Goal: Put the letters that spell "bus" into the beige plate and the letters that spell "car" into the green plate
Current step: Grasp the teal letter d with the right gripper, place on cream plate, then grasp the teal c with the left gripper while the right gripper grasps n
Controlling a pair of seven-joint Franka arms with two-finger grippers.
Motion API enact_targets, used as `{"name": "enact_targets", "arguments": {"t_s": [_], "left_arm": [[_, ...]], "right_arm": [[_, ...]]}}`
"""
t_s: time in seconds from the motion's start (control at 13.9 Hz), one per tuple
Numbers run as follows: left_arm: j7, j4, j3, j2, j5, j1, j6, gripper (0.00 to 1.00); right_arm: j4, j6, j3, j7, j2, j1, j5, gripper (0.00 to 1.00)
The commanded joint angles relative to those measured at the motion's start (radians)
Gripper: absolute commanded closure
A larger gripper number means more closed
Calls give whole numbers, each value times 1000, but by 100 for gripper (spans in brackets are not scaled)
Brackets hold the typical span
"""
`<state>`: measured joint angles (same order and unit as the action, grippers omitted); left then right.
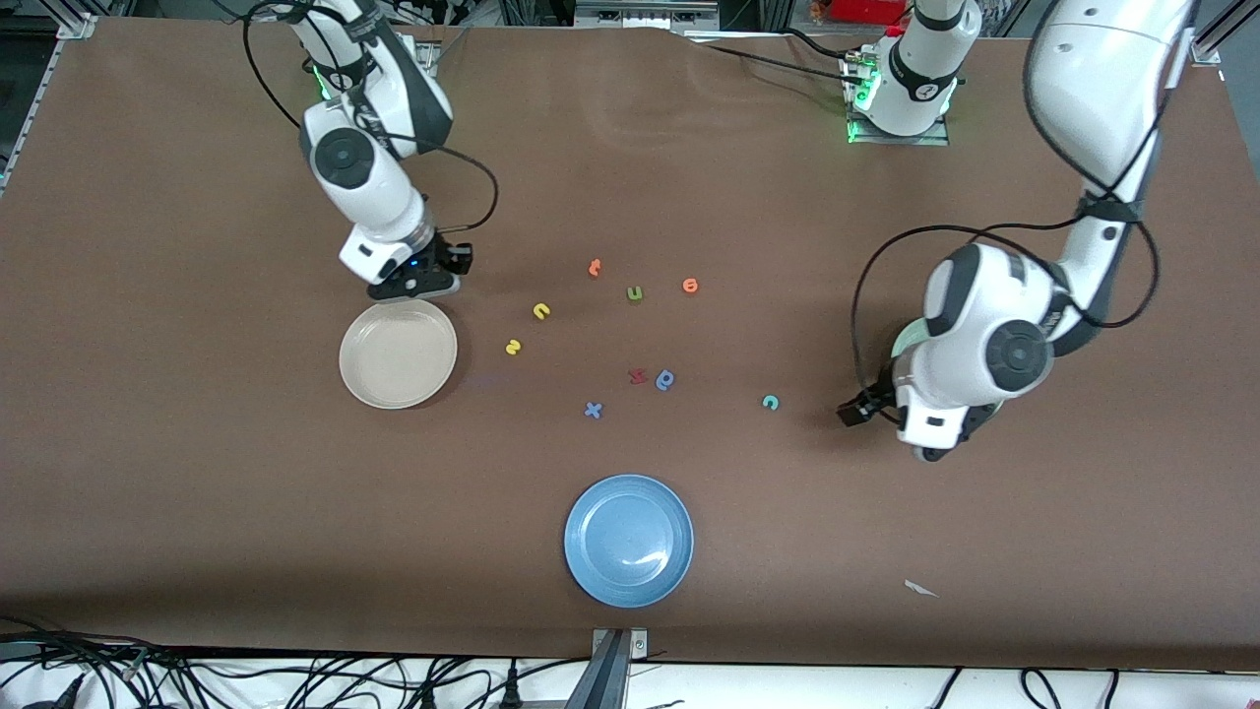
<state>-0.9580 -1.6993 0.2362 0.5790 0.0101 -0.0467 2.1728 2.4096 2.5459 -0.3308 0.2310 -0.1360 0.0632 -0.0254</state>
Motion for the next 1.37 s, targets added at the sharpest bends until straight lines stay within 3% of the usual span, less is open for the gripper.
{"name": "enact_targets", "arguments": {"t_s": [0.0,0.29,0.43,0.5,0.65,0.86,0.94,1.08,1.22,1.3], "left_arm": [[-111,7,-11,41,2,-57,77,1],[-214,7,-15,108,-71,-128,151,8],[-237,7,-15,122,-79,-151,151,18],[-237,7,-15,131,-81,-159,151,23],[-238,7,-15,140,-79,-162,151,27],[-240,9,-18,165,-76,-179,154,30],[-239,10,-18,166,-76,-179,160,31],[-248,9,-18,170,-76,-180,192,33],[-257,10,-18,171,-78,-180,193,44],[-257,10,-18,171,-78,-179,193,44]], "right_arm": [[-21,-18,-7,-113,-13,-80,-15,79],[-33,-15,-5,-160,-42,-108,-30,67],[-35,-6,-1,-160,-56,-114,-53,43],[-37,-1,4,-160,-60,-118,-65,25],[-58,-4,10,-160,-68,-120,-68,11],[-118,-13,9,-93,-117,-112,-59,8],[-142,-12,9,-40,-140,-88,-61,1],[-196,-13,9,25,-174,-12,-56,1],[-246,-13,10,105,-217,38,-56,1],[-277,-13,10,129,-244,64,-57,1]]}}
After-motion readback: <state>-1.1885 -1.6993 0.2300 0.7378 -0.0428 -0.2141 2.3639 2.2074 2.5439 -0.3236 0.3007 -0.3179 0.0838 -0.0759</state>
